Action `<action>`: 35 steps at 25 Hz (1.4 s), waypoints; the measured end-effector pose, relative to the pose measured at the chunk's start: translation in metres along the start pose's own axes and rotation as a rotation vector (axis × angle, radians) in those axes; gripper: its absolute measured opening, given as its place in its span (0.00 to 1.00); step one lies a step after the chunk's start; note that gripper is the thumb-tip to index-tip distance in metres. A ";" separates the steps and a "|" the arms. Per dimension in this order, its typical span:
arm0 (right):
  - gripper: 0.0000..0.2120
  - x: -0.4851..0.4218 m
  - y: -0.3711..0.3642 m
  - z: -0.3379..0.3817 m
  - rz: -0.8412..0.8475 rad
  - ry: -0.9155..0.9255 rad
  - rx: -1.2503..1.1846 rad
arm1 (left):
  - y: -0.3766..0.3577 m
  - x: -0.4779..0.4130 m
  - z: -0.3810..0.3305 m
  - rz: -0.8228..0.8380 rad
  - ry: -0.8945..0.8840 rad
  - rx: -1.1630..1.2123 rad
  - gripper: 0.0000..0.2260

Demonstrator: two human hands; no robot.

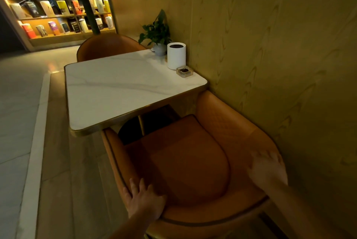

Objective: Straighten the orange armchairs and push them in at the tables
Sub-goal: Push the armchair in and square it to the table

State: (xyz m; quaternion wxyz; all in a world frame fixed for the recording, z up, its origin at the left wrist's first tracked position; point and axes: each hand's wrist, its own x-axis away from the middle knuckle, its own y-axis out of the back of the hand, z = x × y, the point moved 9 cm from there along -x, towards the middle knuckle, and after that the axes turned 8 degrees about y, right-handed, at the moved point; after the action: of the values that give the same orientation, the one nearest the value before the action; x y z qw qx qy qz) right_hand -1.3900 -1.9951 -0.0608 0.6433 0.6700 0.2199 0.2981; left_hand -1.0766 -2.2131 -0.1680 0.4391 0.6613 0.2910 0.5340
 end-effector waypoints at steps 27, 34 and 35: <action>0.31 -0.315 -0.089 -0.013 0.216 0.427 0.268 | 0.002 -0.088 0.023 -0.225 0.188 -0.105 0.39; 0.35 -0.322 -0.099 -0.010 0.238 0.416 0.385 | 0.002 -0.091 0.021 -0.229 0.229 -0.143 0.39; 0.35 -0.324 -0.097 -0.008 0.227 0.413 0.375 | 0.001 -0.093 0.022 -0.236 0.242 -0.141 0.40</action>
State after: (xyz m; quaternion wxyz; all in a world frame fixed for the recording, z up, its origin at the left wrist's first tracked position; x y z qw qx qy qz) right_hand -1.6220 -2.2014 -0.1949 0.4128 0.7226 0.3210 0.4521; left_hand -1.0796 -2.2994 -0.2101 0.5056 0.5210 0.3791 0.5737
